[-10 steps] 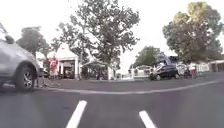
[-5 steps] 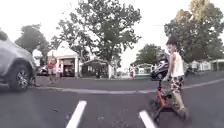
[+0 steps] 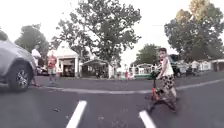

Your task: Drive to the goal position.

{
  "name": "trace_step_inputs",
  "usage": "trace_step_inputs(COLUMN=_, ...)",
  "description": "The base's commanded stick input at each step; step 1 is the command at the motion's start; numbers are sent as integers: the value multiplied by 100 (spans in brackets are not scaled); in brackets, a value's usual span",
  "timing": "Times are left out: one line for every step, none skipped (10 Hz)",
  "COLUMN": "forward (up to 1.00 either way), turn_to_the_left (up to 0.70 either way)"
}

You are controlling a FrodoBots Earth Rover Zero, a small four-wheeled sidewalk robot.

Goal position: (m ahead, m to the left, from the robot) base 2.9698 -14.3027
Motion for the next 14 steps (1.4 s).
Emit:
trace_step_inputs(forward=70, turn_to_the_left=-35)
trace_step_inputs(forward=70, turn_to_the_left=-35)
trace_step_inputs(forward=70, turn_to_the_left=-35)
trace_step_inputs(forward=70, turn_to_the_left=-35)
trace_step_inputs(forward=70, turn_to_the_left=-35)
trace_step_inputs(forward=70, turn_to_the_left=-35)
trace_step_inputs(forward=70, turn_to_the_left=-35)
trace_step_inputs(forward=70, turn_to_the_left=-35)
trace_step_inputs(forward=70, turn_to_the_left=-35)
trace_step_inputs(forward=70, turn_to_the_left=-35)
trace_step_inputs(forward=70, turn_to_the_left=-35)
trace_step_inputs(forward=70, turn_to_the_left=-35)
trace_step_inputs(forward=70, turn_to_the_left=-35)
trace_step_inputs(forward=70, turn_to_the_left=-35)
